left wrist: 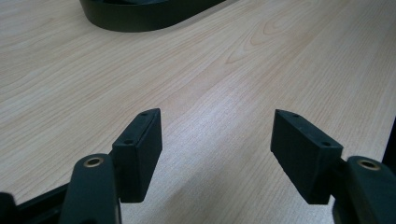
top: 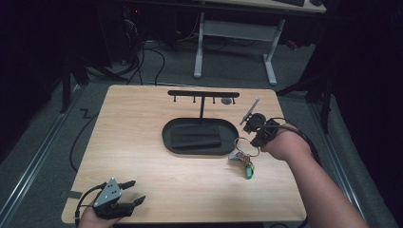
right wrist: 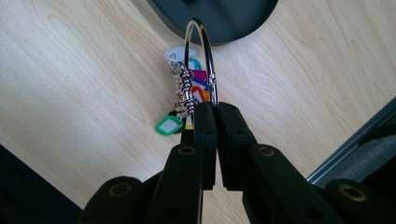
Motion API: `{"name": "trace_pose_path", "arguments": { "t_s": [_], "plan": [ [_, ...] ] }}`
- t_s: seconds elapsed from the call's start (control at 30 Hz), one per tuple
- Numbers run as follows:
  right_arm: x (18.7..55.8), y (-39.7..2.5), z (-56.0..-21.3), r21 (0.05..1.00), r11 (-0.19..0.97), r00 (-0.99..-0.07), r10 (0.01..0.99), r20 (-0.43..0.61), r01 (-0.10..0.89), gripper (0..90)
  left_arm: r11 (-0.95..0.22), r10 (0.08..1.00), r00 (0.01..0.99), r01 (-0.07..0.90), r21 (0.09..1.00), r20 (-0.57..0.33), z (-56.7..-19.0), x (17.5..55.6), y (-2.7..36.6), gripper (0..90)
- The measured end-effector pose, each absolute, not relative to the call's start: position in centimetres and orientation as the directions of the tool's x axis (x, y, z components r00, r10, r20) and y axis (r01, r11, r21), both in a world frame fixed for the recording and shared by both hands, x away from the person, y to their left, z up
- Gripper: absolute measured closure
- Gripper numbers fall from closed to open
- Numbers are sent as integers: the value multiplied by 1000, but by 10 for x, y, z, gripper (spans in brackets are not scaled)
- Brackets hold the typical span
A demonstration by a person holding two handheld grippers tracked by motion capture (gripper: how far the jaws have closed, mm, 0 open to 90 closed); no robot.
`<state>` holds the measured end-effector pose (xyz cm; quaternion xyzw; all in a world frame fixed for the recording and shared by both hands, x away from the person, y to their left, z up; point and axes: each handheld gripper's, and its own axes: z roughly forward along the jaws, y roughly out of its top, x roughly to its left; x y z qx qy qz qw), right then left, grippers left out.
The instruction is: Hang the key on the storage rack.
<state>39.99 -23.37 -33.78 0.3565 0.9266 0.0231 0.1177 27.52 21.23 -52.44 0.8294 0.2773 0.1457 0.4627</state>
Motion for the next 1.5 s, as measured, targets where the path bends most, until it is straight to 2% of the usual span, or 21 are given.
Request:
{"name": "trace_pose_path", "arguments": {
  "t_s": [0.27, 0.57, 0.97, 1.5],
  "plan": [
    [408, -234, -306, 178, 720, -695, 694, -189, 670, 874, -420, 592, 806, 322, 848, -13, -525, 276, 211, 345],
    [422, -231, -286, 190, 705, -675, 709, -204, 683, 874, -415, 594, 804, 322, 851, -14, -525, 277, 211, 345],
    [450, -225, -283, 218, 685, -663, 728, -176, 695, 874, -420, 591, 807, 322, 848, -13, -526, 278, 211, 350],
    [483, -217, -279, 251, 677, -649, 736, -193, 692, 875, -419, 596, 803, 323, 849, -11, -526, 279, 212, 351]
  ]
}}
